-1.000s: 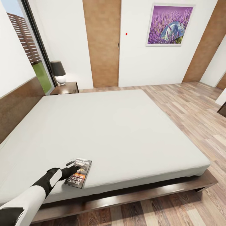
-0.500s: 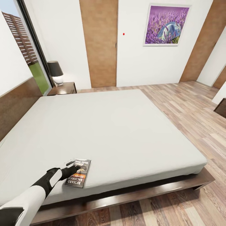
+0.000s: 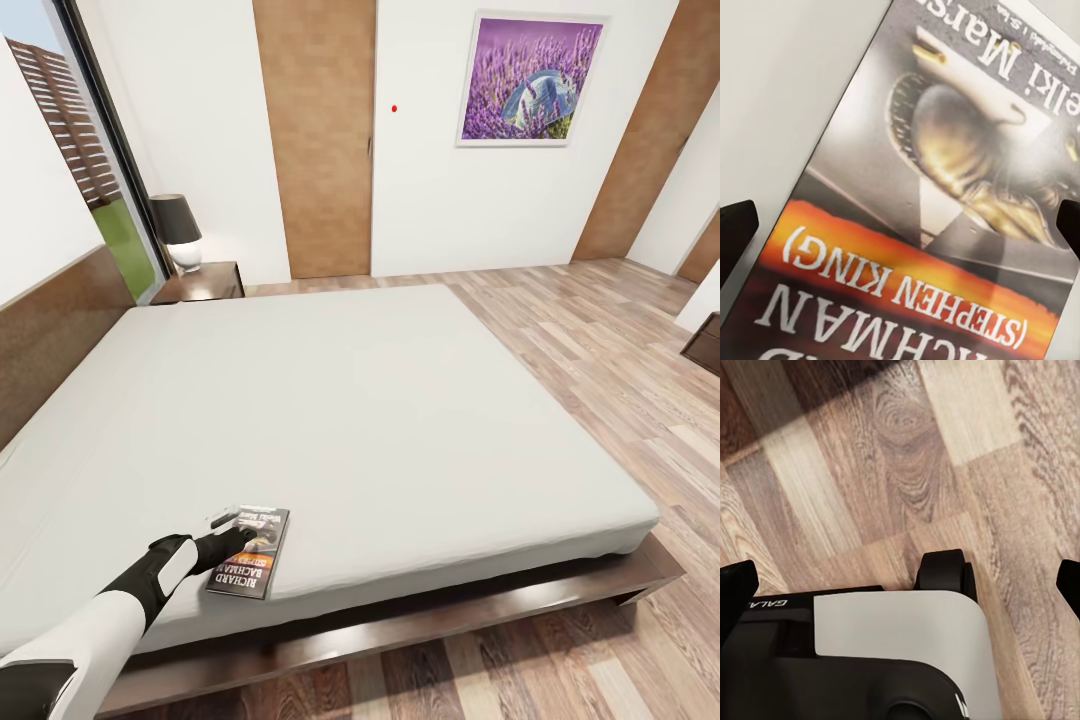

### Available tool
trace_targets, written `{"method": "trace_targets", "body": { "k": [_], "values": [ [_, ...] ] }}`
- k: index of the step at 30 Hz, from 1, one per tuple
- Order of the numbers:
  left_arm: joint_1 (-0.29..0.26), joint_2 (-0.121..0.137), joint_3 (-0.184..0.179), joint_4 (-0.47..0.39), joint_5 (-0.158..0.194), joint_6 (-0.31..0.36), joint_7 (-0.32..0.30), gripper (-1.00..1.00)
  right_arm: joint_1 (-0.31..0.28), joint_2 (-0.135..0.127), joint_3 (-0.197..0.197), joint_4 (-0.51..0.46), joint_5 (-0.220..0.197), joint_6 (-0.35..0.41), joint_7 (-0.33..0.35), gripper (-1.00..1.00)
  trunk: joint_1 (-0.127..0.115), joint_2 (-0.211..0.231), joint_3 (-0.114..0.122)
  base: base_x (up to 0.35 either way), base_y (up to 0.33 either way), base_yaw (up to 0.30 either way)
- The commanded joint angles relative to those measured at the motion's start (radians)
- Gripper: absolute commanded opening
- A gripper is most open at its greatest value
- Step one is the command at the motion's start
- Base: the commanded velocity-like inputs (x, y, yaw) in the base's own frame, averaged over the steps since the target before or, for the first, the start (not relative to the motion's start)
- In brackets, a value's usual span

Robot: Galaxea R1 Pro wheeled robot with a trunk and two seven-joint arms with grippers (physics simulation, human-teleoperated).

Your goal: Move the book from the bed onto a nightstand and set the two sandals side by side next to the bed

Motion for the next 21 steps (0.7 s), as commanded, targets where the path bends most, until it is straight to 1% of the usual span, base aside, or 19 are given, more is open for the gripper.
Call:
{"method": "trace_targets", "body": {
  "k": [1,3,7,16,21],
  "values": [
    [0.000,0.001,-0.003,-0.001,0.005,0.004,-0.001,1.00,-0.001,0.000,0.007,0.003,-0.011,0.001,0.006,1.00,0.000,0.000,-0.001,0.000,0.000,0.000],
    [0.000,0.001,-0.003,-0.001,0.005,0.005,-0.001,1.00,-0.001,0.000,0.007,0.003,-0.011,0.001,0.006,1.00,0.000,0.000,-0.001,0.057,0.000,0.000],
    [0.000,0.002,-0.003,-0.001,0.005,0.004,-0.001,1.00,-0.001,0.000,0.007,0.003,-0.011,0.001,0.006,1.00,0.000,0.000,-0.001,0.171,0.000,0.000],
    [0.000,0.002,-0.003,-0.001,0.004,0.003,-0.001,1.00,-0.001,0.001,0.007,0.003,-0.011,0.001,0.006,1.00,0.000,0.000,-0.001,0.027,0.000,0.000],
    [-0.001,0.002,-0.003,-0.001,0.004,0.003,-0.001,1.00,-0.001,0.000,0.007,0.003,-0.011,0.001,0.006,1.00,0.000,0.000,-0.001,0.160,0.000,0.000]
  ]
}}
